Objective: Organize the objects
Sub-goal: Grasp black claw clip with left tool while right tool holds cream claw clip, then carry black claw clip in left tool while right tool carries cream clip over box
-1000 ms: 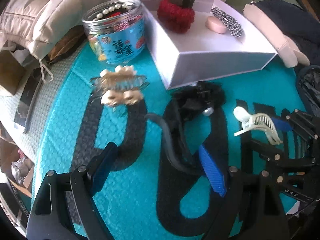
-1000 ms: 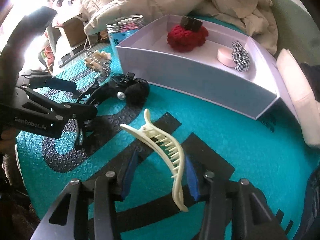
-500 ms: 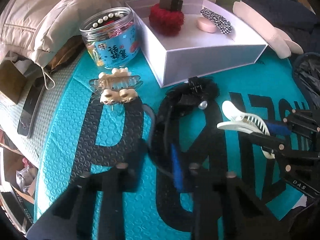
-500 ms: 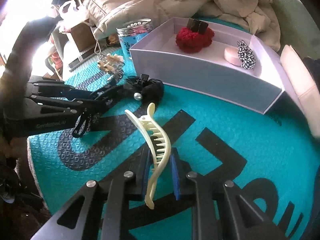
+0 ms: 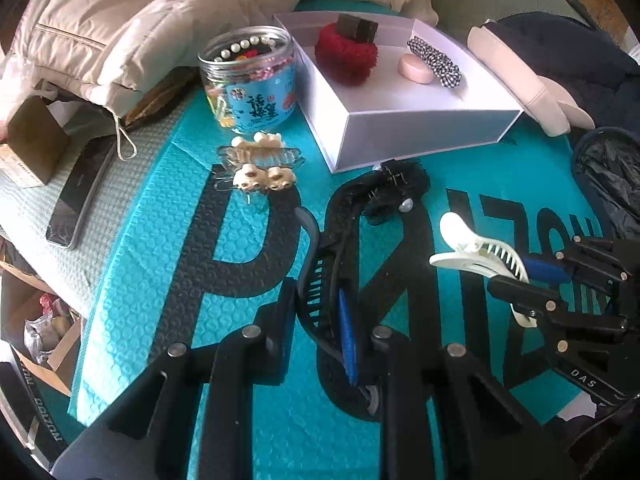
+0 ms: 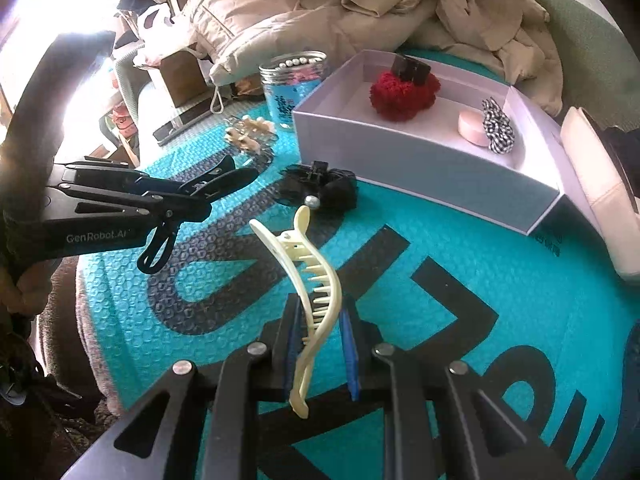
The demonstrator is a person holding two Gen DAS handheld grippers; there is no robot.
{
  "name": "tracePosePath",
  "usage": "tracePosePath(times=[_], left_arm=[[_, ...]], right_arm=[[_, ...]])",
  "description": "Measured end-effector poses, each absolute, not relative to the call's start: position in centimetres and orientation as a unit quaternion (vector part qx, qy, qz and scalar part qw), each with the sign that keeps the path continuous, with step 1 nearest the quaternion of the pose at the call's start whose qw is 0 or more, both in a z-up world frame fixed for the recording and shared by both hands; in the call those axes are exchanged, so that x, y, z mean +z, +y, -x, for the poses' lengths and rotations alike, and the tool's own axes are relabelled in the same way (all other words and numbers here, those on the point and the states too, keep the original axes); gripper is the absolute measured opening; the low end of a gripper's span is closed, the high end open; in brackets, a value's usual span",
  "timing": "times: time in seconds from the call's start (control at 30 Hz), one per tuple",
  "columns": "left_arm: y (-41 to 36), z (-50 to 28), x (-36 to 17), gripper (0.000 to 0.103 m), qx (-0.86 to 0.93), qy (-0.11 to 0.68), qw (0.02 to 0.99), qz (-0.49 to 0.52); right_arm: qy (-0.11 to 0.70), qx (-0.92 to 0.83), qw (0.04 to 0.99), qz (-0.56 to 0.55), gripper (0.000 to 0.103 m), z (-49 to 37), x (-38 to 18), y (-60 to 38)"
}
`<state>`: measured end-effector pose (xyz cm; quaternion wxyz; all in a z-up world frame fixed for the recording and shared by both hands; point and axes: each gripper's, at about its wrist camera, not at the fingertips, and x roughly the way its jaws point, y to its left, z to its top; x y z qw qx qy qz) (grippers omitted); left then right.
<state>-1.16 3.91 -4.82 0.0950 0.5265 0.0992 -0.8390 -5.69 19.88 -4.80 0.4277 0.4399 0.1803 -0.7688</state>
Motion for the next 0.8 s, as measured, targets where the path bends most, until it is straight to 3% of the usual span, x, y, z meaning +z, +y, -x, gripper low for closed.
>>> tracePosePath(times=[0.8], left_arm=[[9.1,-0.2,0.2,0.019,-0.869,0.08,0.066,-0.485]], right_arm=[[0.186,-0.805,0.395,-0.402,0.019,3.3,-0.2,24.2]])
